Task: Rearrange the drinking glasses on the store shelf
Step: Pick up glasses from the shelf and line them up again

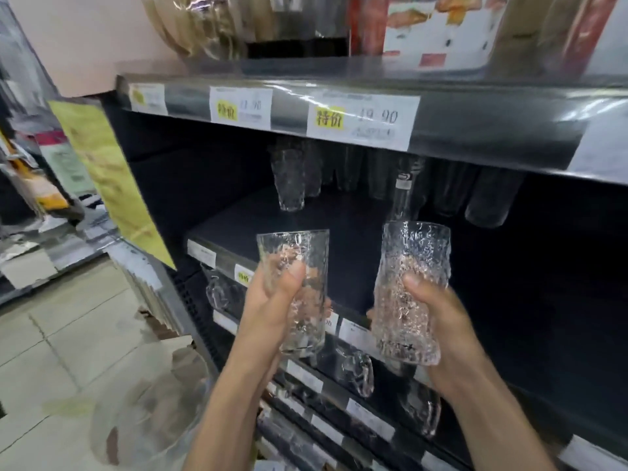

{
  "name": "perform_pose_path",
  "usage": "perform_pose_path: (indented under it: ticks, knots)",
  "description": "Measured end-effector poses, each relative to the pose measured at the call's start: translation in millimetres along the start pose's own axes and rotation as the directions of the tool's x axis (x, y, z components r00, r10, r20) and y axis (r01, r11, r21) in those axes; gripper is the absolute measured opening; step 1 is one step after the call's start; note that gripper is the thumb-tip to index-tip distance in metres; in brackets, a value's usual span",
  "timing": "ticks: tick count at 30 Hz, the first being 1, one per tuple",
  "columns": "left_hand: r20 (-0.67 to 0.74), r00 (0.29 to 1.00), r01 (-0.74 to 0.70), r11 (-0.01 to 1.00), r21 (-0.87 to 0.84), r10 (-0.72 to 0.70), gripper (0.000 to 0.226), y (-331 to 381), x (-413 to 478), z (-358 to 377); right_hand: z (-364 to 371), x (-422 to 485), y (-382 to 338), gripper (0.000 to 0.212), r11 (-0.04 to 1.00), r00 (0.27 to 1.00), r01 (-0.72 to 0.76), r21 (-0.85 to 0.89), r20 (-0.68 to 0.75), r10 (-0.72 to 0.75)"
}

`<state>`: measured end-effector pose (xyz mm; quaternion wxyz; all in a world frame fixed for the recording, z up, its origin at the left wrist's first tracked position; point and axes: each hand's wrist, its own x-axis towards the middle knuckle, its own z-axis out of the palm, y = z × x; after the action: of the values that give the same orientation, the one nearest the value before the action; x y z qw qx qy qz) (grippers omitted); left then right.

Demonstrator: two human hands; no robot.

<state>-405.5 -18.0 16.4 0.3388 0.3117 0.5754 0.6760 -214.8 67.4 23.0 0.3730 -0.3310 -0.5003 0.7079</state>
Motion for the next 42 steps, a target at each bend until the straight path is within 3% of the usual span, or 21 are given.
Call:
perform_pose_path:
  ticks: [2, 5, 9, 14, 19, 25, 31, 42]
  knots:
    - [0.061, 0.998, -0.007, 1.000, 0.004, 0.007, 0.100, 3.4, 20.5, 3.5, 2.6, 11.5, -4.4, 0.119, 0.999, 0.996, 0.014, -0.037, -0.086, -0.017]
    - [0.138, 0.990, -0.010, 1.000, 0.011, 0.008, 0.088, 7.3, 46.3, 11.2, 6.2, 17.6, -12.2, 0.080, 0.990, 0.980, 0.115, -0.085, -0.155, -0.127]
    - [0.291, 0.956, -0.091, 0.987, 0.136, 0.049, 0.064, 1.2, 79.0, 13.7, 5.2, 20.4, -12.9, 0.067, 0.966, 0.944, 0.146, -0.215, -0.262, -0.201]
    - [0.436, 0.899, -0.126, 0.978, 0.165, 0.042, 0.074, -3.7, 120.7, 7.7, 2.7, 18.7, -6.6, 0.059, 0.943, 0.858, 0.156, -0.293, -0.432, -0.277]
    - [0.509, 0.860, -0.108, 0.988, 0.107, 0.039, 0.083, -4.9, 143.0, 4.4, 6.5, 16.7, -1.9, 0.063, 0.935, 0.795, 0.160, -0.318, -0.520, -0.313]
    - [0.548, 0.833, -0.140, 0.987, 0.079, 0.075, 0.098, -10.2, 161.9, 5.4, 7.1, 13.2, 1.1, 0.073, 0.902, 0.771, 0.094, -0.421, -0.542, -0.333]
    - [0.550, 0.828, -0.179, 0.981, 0.076, 0.109, 0.080, -12.5, 169.9, 6.8, 1.5, 14.2, -1.8, 0.070, 0.849, 0.765, -0.034, -0.527, -0.561, -0.317]
    - [0.513, 0.849, -0.265, 0.942, 0.205, 0.128, 0.073, -14.3, 220.2, 26.8, -37.7, 58.5, -6.1, 0.084, 0.793, 0.639, -0.174, -0.584, -0.679, -0.360]
